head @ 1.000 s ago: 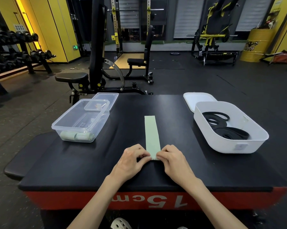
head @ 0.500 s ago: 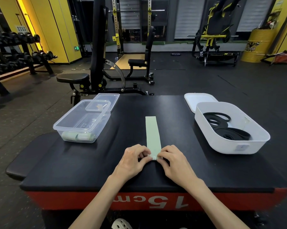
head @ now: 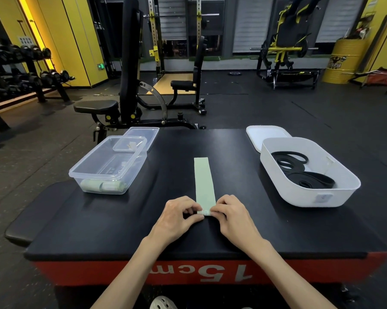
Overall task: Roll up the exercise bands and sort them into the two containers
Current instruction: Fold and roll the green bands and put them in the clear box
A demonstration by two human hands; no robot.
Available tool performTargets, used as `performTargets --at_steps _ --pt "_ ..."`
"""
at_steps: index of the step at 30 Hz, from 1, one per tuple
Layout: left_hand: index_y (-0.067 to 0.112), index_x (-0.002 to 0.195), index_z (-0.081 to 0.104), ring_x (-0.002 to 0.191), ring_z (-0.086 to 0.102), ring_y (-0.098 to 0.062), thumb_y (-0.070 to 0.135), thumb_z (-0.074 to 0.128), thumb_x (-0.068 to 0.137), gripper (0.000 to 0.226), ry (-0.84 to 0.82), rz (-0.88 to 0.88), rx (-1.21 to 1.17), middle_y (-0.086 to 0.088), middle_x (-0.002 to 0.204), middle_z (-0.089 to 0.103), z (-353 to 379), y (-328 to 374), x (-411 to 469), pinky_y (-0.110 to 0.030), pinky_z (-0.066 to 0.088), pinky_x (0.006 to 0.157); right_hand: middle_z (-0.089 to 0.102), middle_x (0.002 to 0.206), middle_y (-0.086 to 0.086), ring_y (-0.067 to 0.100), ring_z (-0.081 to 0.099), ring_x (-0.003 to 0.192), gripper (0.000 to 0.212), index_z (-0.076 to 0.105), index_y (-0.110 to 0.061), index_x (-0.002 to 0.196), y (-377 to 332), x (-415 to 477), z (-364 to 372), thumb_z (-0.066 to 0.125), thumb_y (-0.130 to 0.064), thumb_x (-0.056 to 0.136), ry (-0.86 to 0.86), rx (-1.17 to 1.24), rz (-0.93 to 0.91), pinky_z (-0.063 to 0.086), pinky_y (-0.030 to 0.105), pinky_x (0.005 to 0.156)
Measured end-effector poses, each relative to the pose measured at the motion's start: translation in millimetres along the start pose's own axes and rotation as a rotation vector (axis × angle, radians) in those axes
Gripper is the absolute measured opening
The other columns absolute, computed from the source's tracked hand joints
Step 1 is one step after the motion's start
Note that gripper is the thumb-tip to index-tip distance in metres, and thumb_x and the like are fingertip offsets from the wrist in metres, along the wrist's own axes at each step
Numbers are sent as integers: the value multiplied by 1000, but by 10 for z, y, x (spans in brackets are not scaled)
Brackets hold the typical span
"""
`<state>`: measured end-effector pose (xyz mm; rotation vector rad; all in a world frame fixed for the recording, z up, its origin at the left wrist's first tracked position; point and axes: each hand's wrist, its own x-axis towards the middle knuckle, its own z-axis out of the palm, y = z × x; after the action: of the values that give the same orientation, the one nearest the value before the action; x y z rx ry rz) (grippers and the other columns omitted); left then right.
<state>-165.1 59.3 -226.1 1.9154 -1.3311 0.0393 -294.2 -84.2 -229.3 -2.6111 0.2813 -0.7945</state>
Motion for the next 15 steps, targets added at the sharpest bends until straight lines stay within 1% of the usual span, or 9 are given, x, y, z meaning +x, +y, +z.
performTargets --at_steps 3,6,10,15 --pt "19 85 71 70 56 -7 23 74 81 6 6 -1 13 8 80 64 9 4 7 -10 40 67 55 85 -7 5 44 81 6 73 -15 87 9 -14 -18 67 -13 85 -22 0 -18 37 14 71" --pt "19 86 71 71 55 -6 25 70 84 7 11 1 27 8 80 63 22 11 15 -8 39 68 58 91 -6 7 48 85 13 72 -15 97 16 -27 -29 66 -19 86 -47 3 -18 39 14 74" --pt "18 86 69 70 54 -4 25 68 86 7 7 16 36 7 80 62 25 32 10 -8 38 68 60 89 -4 11 52 85 13 72 -12 97 5 -28 -17 66 -11 86 -40 -26 -11 43 18 72" --pt "18 85 70 68 54 -8 25 69 85 8 15 14 29 8 78 63 14 42 -28 -11 40 66 58 86 -3 12 53 83 11 71 -11 93 -14 -57 -28 67 -7 84 -26 -45 -52 43 16 70"
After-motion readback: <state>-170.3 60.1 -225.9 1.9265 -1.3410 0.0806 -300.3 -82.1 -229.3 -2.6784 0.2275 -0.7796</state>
